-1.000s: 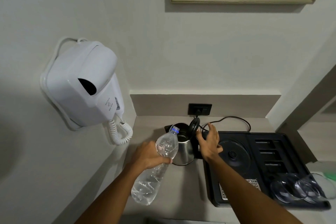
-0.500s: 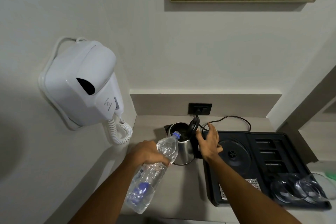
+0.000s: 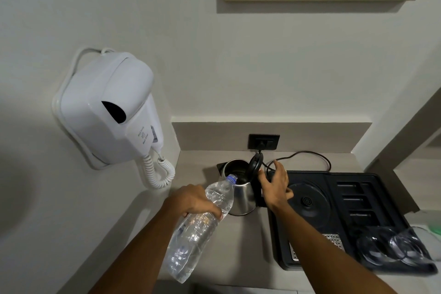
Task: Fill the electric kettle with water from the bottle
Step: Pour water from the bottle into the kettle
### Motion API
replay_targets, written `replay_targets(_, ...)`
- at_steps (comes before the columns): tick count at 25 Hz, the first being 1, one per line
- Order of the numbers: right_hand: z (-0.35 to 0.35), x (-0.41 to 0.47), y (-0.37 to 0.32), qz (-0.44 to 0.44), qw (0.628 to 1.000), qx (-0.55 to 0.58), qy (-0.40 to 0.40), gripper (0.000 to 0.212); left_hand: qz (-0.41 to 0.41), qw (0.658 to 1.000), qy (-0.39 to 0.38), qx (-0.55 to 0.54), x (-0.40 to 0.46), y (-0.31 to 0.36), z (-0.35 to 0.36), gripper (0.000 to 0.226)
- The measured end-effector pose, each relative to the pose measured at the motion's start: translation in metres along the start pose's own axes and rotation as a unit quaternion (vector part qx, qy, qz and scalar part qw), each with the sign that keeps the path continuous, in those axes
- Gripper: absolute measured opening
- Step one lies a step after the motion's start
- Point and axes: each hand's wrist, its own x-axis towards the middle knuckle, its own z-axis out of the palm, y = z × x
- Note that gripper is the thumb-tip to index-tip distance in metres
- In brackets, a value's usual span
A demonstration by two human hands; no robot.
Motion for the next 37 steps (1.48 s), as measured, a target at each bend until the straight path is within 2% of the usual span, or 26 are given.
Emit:
replay_targets(3,0.001,0.000,0.000,0.001,1.000,0.000,0.004,0.093,-0.004,1.000,-0.006,-0.015,0.000,0.000,-0.002,0.086)
replay_targets(16,0.001,-0.001,-0.001,0.002,1.000,-0.002,0.010,0.075,0.011,1.000,0.001,-0.013,0.005,-0.004,-0.002,0.084)
replay_targets(19,0.000,-0.002,-0.003,0.002,1.000,-0.003,0.005,0.075,0.027,0.999,0.031,0.003,0.007,-0.002,0.000,0.082)
replay_targets(23,-0.001,-0.002,-0.001,0.000,1.000,0.002,0.005,0.076,0.050,0.991,0.121,-0.023,0.010,-0.003,0.011,0.078)
replay_targets(28,0.001,-0.002,-0.001,0.001,1.000,0.005,0.005,0.077,0.031,0.955,0.253,-0.154,0.015,-0.015,0.043,0.066)
replay_targets(34,0.003,0.001,0.002,0.003,1.000,0.002,-0.003,0.087,-0.003,0.883,0.309,-0.352,0.012,-0.047,0.090,0.074)
replay_targets(37,0.003,0.002,0.004,0.002,1.000,0.002,-0.004,0.090,0.029,0.863,0.297,-0.408,0.013,-0.059,0.109,0.082)
